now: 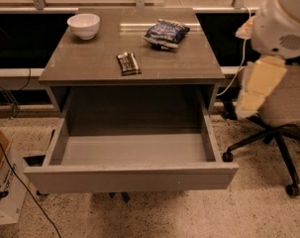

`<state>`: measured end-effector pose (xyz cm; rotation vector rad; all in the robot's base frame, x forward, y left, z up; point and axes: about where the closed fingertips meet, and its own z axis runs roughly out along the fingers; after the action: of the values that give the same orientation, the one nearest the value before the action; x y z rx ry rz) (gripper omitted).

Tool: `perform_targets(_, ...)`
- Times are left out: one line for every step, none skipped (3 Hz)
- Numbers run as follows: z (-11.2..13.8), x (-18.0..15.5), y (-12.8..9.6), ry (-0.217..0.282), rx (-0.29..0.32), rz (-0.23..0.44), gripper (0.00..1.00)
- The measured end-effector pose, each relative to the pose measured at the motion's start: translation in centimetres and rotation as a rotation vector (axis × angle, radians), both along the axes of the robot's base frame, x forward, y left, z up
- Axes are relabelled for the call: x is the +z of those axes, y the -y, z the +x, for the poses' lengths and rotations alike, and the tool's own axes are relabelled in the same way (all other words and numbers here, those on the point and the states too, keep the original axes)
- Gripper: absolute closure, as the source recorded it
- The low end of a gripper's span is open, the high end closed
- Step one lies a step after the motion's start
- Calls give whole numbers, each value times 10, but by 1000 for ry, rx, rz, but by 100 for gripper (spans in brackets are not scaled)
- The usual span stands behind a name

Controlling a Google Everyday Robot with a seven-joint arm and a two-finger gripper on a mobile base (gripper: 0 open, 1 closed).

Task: Place rxbar chocolate into top drawer

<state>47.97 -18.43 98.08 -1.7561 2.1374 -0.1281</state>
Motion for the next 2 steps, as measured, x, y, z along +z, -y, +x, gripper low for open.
perform_targets(30, 0, -24, 27, 32, 16, 0)
perform_targets(66, -9, -48, 19, 51, 28, 0)
